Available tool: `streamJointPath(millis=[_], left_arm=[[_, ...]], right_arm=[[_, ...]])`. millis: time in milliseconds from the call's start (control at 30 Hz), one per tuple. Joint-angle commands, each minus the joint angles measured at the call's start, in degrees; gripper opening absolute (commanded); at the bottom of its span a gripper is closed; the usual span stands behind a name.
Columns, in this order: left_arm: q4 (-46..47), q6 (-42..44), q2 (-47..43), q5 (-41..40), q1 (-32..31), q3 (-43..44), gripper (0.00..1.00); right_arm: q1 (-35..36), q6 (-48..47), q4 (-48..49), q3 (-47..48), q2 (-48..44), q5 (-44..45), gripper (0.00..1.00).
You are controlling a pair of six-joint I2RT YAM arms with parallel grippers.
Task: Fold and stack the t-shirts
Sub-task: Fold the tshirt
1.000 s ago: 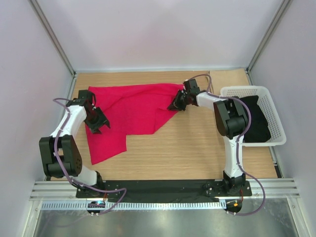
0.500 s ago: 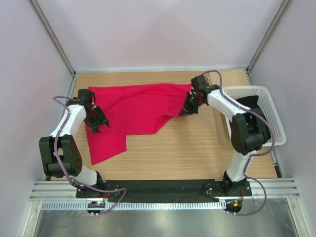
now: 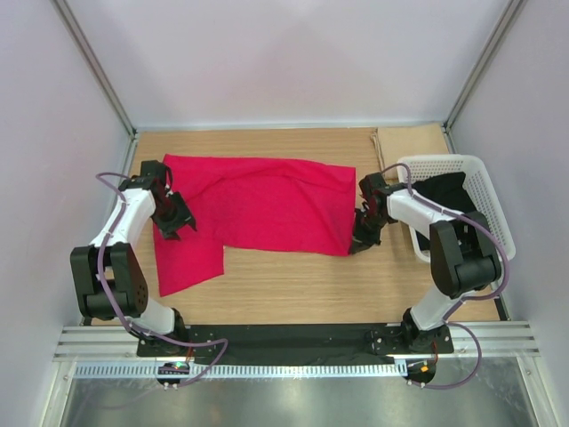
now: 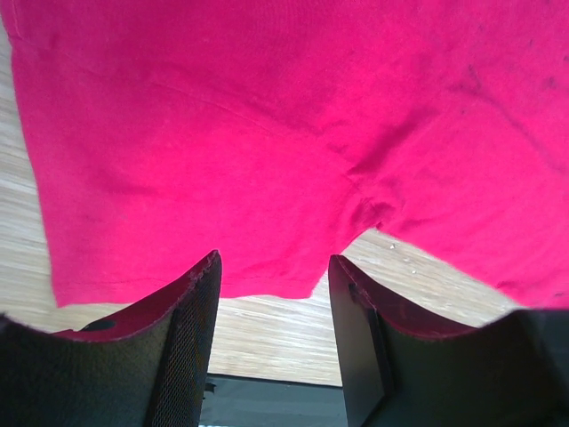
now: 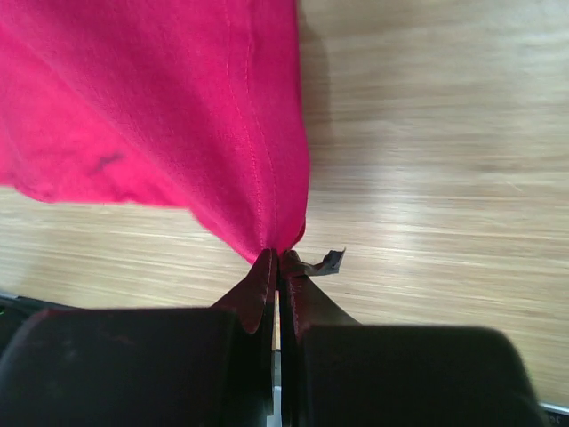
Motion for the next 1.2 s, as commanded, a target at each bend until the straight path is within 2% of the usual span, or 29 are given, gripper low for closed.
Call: streamJointPath(millis=[0, 200, 400, 467, 500, 533, 567, 700, 833, 933, 1000, 1167], left_arm=[[-0.99, 1.12, -1.95, -1.41, -0.23, 0.26, 0.53], [-1.86, 1.3, -2.21, -1.76, -0.05, 0.61, 0.53], [-2.4, 0.77, -4.05, -4.49, 0.03, 0.61, 0.53], [-1.61, 0.6, -4.23, -4.4, -0.14, 0.79, 0.54], [-1.25, 0.42, -3.97, -4.49, 0.03, 1.4, 0.54], [-0.55, -0.19, -3.8, -4.49, 0.12, 1.75, 0.54], [0.67, -0.55, -3.45, -4.49, 0.82, 2.45, 0.53], [4.71, -1.86, -1.7, -2.04, 2.23, 4.12, 0.51], [6.48, -2.92, 2.26, 3.93, 2.23, 6.06, 0.43], [7.27, -3.62, 4.29, 6.14, 2.23, 5.89, 0.4], [7.27, -3.36, 4.64, 5.97, 2.23, 5.54, 0.39], [7.45, -2.22, 5.61, 6.23, 2.23, 5.71, 0.39]], right_arm=[[-1.31, -1.9, -0.94, -2.76, -3.94, 2.83, 0.01], [-4.21, -4.44, -2.26, -6.64, -5.17, 8.46, 0.01], [-5.18, -4.62, -3.94, -10.42, -7.19, 8.12, 0.02], [-5.26, -4.88, -4.29, -9.37, -8.25, 8.46, 0.13], [-5.26, -5.15, -4.37, -8.5, -8.77, 9.77, 0.23], [-5.26, -5.32, -4.64, -7.27, -8.78, 10.74, 0.27], [-5.44, -5.93, -4.9, -4.12, -8.61, 12.31, 0.36], [-6.23, -5.24, -2.63, 5.12, -5.53, 13.47, 0.45], [-7.46, -4.62, 3.86, 12.33, 0.26, 15.49, 0.42], [-8.42, -4.8, 6.95, 16.81, 5.44, 16.37, 0.29], [-9.3, -4.71, 7.22, 20.33, 10.09, 15.41, 0.24], [-10.62, -3.05, 9.6, 24.73, 16.26, 10.58, 0.25]])
